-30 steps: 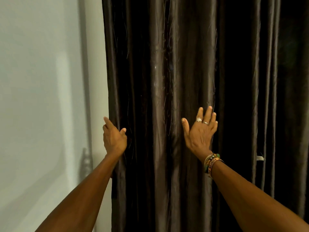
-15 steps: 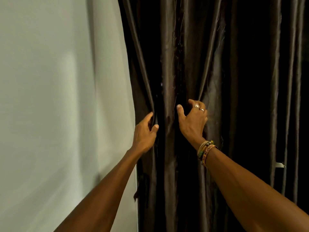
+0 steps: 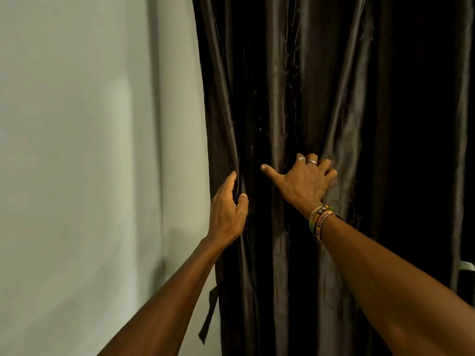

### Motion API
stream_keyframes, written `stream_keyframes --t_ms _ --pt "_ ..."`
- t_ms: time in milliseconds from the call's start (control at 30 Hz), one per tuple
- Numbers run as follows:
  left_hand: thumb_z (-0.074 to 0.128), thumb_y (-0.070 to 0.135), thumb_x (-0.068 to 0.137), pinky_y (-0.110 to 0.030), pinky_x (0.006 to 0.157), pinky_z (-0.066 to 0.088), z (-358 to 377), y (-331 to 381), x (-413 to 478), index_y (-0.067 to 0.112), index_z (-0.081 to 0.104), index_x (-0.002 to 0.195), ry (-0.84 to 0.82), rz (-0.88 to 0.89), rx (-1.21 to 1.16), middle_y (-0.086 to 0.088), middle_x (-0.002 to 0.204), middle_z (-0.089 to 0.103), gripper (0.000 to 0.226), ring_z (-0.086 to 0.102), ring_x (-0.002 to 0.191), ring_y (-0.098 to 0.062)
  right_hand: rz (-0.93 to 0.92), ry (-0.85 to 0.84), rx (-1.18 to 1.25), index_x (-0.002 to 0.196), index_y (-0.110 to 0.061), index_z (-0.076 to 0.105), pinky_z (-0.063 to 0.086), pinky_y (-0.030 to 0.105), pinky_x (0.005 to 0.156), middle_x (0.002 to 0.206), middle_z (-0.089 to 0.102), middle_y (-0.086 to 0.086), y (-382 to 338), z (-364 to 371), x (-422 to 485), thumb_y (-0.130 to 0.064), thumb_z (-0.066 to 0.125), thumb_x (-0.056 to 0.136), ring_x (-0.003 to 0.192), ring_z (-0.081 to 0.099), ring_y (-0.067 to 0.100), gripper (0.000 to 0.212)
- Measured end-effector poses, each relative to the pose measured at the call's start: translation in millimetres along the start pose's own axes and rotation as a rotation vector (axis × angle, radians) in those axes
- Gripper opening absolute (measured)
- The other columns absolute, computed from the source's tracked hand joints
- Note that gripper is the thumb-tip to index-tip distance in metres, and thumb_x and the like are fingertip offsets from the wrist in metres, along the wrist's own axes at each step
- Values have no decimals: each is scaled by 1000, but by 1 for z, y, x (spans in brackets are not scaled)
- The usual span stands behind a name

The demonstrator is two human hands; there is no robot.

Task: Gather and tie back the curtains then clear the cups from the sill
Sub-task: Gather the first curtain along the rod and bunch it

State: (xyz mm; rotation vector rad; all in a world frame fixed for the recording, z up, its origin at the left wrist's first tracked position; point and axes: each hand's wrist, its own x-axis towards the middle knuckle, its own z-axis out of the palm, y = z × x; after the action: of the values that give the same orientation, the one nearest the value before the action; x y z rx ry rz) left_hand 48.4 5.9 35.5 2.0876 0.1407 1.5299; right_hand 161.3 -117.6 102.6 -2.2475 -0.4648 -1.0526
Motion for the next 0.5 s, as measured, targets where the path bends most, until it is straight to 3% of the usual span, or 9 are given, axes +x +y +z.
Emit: stream_keyframes --t_ms 33,100,167,200,333,400,500 --pt "54 12 99 -24 109 31 -3 -1 -1 11 33 151 12 23 17 -8 152 43 56 42 139 -23 -12 8 -8 140 -16 50 28 52 103 139 50 11 -3 2 1 -89 36 76 129 36 38 98" --pt "53 10 98 -22 109 30 -9 -4 -3 9 33 150 30 43 43 -9 151 44 56 43 138 -23 -74 49 2 134 -20 55 29 49 100 132 56 9 -7 5 2 -65 43 93 125 39 35 62" --pt "52 11 99 -20 109 28 -14 -8 -5 10 32 151 36 35 62 -7 152 42 56 41 139 -21 -105 74 140 121 -21 61 31 44 91 117 65 8 -10 7 4 -36 46 100 114 47 33 31" --pt "51 11 99 -19 109 27 -17 -11 -5 12 30 152 36 28 72 -7 153 40 57 40 140 -21 -100 68 246 118 -20 62 31 42 87 109 67 8 -12 8 3 -26 45 100 109 51 32 25" --pt "50 11 100 -19 110 28 -21 -20 -4 17 23 155 -3 -14 65 -6 155 37 61 38 141 -22 -159 -10 455 122 -23 63 28 38 85 106 70 -1 -36 12 -6 -8 47 96 107 59 28 33" --pt "50 12 101 -24 111 29 -20 -21 -2 19 23 155 -46 -48 47 -5 154 39 61 39 141 -24 -230 -25 464 100 -30 64 21 36 80 95 68 -4 -56 8 -9 -7 48 92 107 57 27 29" --pt "50 9 100 -8 103 26 -19 -15 0 18 28 154 -75 -36 11 -6 148 46 58 46 135 -22 -323 -83 477 76 -31 50 27 40 84 86 65 -4 -87 -6 -12 -3 46 85 104 57 27 29"
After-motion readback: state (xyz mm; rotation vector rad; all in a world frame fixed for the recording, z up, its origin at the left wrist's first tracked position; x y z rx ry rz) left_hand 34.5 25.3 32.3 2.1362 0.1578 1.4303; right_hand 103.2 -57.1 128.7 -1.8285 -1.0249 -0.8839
